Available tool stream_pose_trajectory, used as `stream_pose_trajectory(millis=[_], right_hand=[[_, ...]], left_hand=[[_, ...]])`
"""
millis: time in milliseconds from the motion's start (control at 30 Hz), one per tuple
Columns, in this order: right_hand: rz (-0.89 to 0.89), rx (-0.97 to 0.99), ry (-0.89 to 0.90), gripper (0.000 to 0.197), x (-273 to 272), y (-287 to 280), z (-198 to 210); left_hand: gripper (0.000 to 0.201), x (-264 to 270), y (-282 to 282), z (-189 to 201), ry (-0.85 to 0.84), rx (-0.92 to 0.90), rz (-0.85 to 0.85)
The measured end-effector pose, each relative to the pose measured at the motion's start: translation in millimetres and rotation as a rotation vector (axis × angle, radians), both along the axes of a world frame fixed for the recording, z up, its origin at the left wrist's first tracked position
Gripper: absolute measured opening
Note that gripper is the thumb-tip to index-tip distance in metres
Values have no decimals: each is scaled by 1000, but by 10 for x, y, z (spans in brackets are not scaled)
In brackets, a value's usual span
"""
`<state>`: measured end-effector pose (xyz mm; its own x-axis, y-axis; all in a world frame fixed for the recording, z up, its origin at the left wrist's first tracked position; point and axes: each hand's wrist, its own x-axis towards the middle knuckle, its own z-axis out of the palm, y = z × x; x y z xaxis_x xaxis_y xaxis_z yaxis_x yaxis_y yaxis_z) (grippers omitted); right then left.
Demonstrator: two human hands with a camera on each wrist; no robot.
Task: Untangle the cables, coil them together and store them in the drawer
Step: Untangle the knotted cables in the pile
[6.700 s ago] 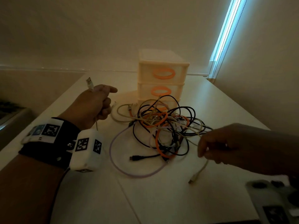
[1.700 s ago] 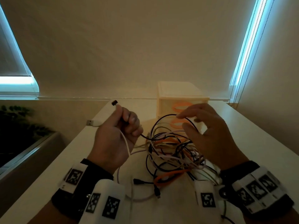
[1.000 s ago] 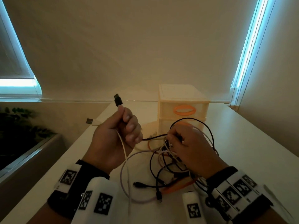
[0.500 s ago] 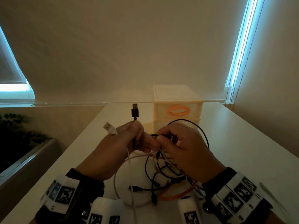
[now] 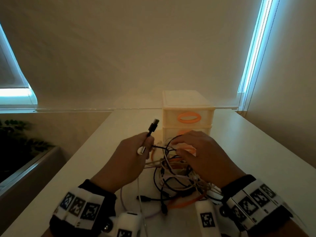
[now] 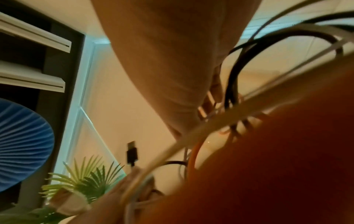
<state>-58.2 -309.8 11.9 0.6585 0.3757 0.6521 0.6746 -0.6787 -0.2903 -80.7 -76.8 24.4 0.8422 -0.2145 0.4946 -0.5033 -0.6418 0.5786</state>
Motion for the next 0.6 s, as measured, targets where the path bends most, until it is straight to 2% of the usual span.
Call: stream_pose_trajectory(millis=[100, 200, 300, 400, 467, 600], right_hand=[[-106, 49, 57, 18, 39, -68, -3], [-169, 129, -41, 16, 66, -179, 79], [-342, 235, -115, 12, 123, -372, 123], [-472, 335, -116, 11, 153, -488, 163], [-511, 395, -109, 12, 165, -491, 186], [-494, 433, -134, 11, 102, -431, 227]], left_hand=[[33, 16, -1, 26, -58, -138, 44], [39, 27, 49, 55, -163, -262, 93], [37, 87, 168, 103, -207, -417, 210], [35, 129, 229, 104, -232, -440, 299], [36, 147, 250, 92, -255, -434, 348], [40, 209, 307, 85, -210, -565, 408]])
